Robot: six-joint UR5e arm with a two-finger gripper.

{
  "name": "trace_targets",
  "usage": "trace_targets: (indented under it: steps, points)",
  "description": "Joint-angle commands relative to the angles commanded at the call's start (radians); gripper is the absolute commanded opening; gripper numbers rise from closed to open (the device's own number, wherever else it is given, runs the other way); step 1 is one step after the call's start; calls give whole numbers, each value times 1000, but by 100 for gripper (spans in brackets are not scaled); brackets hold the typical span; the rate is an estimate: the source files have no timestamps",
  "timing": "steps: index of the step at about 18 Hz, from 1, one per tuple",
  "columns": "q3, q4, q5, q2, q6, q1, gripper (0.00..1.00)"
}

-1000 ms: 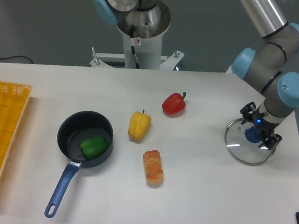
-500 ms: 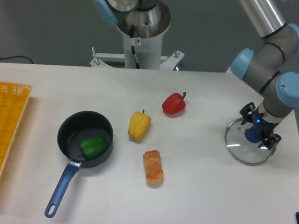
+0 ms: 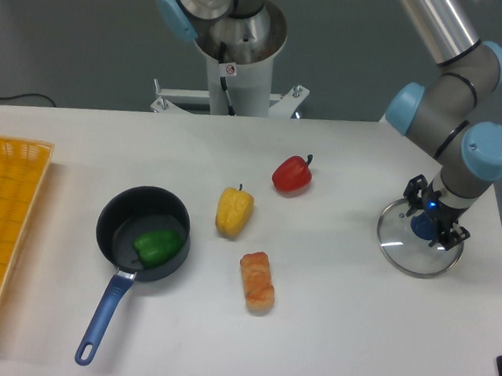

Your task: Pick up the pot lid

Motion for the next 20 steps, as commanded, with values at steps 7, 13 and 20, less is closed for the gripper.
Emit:
trace_targets:
  steps: [7, 13, 20]
  points:
    - [2, 0, 0, 0, 0, 0, 63]
    - [2, -2, 0, 0, 0, 0, 62]
    - [2, -2, 0, 5, 0, 0, 58]
